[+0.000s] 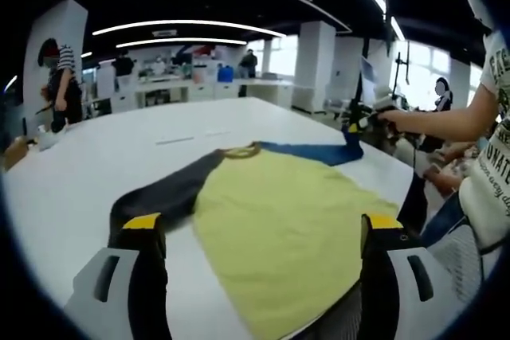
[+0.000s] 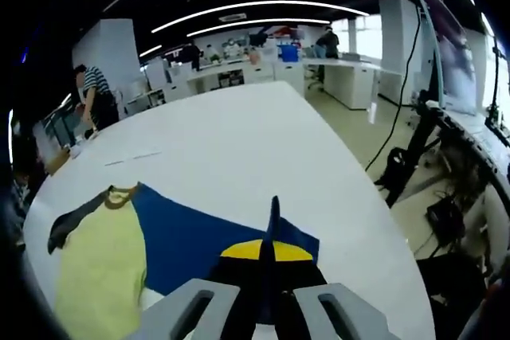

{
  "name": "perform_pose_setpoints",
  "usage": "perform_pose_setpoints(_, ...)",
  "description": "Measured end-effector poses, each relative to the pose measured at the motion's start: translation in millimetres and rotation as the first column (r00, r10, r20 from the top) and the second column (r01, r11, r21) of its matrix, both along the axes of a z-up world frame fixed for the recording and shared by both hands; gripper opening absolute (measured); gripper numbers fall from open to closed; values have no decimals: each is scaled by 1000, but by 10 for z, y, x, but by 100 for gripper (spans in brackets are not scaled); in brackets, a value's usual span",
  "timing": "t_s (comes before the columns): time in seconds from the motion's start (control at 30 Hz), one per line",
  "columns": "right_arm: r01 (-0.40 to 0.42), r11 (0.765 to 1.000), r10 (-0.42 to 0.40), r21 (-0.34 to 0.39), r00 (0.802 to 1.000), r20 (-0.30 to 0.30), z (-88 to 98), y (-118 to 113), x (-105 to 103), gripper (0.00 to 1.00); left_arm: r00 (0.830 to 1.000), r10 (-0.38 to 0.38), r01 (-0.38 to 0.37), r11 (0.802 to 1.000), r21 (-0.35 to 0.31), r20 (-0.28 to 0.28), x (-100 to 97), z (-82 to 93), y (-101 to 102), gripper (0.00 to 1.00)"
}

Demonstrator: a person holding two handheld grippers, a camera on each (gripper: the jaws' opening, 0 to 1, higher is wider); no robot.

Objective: Fold the garment on the visible template until the final outline fits inside the template.

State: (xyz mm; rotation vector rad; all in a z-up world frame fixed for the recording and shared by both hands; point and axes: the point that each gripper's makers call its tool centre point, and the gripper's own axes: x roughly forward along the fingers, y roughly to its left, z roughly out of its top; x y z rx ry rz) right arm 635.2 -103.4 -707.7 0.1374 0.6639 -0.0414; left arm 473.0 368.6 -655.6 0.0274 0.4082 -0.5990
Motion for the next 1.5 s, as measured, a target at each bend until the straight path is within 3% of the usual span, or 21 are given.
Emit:
perform_pose_setpoints(0.47, -76, 997, 76, 15, 997, -2, 111, 610, 25, 0, 1000, -14, 14, 1000, -8, 11, 0, -19, 14, 99)
perform_pose_setpoints(0.8, -117, 992, 117, 49, 993, -6, 30, 791, 254, 0, 1000, -18, 18, 1000, -9, 8, -7, -36, 20, 99)
perform_pose_setpoints(1.5, -199, 974, 200, 109, 980, -1, 21, 1350, 403, 0, 1000, -22, 22, 1000, -10, 9, -16, -43, -3, 99)
